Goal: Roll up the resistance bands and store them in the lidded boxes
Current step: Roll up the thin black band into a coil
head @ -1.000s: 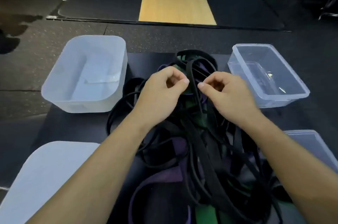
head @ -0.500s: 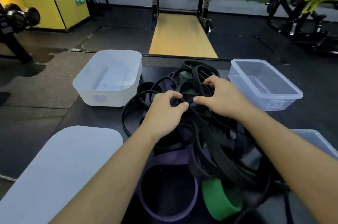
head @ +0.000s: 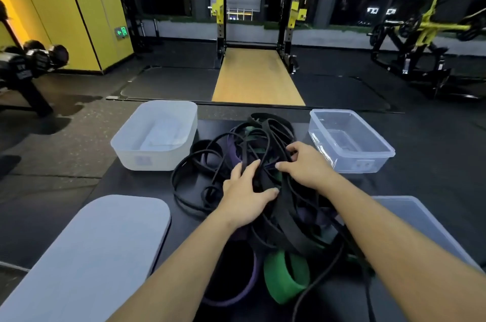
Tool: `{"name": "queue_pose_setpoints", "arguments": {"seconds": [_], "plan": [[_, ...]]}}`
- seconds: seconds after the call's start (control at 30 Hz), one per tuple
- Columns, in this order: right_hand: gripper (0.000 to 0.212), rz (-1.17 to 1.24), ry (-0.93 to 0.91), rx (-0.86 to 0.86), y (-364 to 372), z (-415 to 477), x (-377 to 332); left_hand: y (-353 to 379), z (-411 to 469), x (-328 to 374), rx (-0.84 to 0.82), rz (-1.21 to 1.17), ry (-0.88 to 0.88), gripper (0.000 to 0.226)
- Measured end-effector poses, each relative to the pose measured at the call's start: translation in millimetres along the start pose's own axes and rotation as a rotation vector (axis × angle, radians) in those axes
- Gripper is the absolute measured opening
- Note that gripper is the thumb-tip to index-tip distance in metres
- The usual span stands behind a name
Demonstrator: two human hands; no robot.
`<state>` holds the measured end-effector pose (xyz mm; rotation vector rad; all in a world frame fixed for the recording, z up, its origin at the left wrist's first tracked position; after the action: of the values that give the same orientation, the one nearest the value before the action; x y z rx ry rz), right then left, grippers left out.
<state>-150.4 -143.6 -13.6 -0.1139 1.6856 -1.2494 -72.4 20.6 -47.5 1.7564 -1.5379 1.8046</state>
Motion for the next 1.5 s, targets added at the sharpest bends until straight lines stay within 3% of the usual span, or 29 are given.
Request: {"name": "queue_pose_setpoints", "arguments": {"seconds": [0.23,0.47,0.63,0.73,0.87,0.97,1.03,1.13,1.27,1.4,1.5], "plan": [[0.040,0.008,-0.014,0.066,-2.5,-1.4,9.4,-2.7,7.5,-9.5,0.125,-0.126,0.123,0.069],[0.044,-0.214,-0.164,0.154,-8.0,-9.8,-9.9,-27.6,2.8,4.4,0.161,-0.352,0.236,0.057],[0.024,0.050,-0.293,0.140,-9.9,-16.1,-38.2,-60.0,2.3,23.1,0.209,-0.570,0.256,0.047],[0.027,0.260,-0.327,0.051,-9.5,-21.6,-53.0,-81.5,-5.4,37.4,0.177,-0.803,0.267,0.040],[0.054,0.524,-0.342,-0.193,0.5,-32.0,-70.7,-106.0,-22.3,58.7,0.030,-1.127,0.315,0.037],[0.078,0.595,-0.369,-0.378,11.1,-43.9,-82.9,-117.6,-35.6,77.1,-0.055,-1.219,0.374,0.036],[0.081,0.634,-0.390,-0.487,21.8,-51.7,-90.9,-121.1,-40.9,85.4,-0.091,-1.243,0.403,0.034],[0.068,0.687,-0.391,-0.598,39.2,-62.8,-100.0,-120.9,-43.1,89.3,-0.110,-1.292,0.400,0.034],[0.023,0.558,-0.375,-0.546,49.6,-69.5,-101.9,-118.0,-42.0,81.3,-0.086,-1.273,0.342,0.032],[0.021,0.394,-0.313,-0.432,43.4,-62.7,-91.8,-122.3,-38.5,63.6,-0.005,-1.268,0.268,0.035],[0.011,0.413,-0.307,-0.320,33.6,-59.7,-88.2,-126.0,-35.8,54.0,0.061,-1.200,0.240,0.035]]}}
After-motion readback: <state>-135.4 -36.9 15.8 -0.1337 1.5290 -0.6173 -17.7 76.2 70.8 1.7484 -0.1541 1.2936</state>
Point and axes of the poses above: each hand's wrist, its own z-axis towards the middle knuckle, its own y-axis out of the palm, x = y × z, the point moved 3 cm from there along z, towards the middle knuckle, and after that the axes turned 6 degrees about -y, right-handed, at the moved point
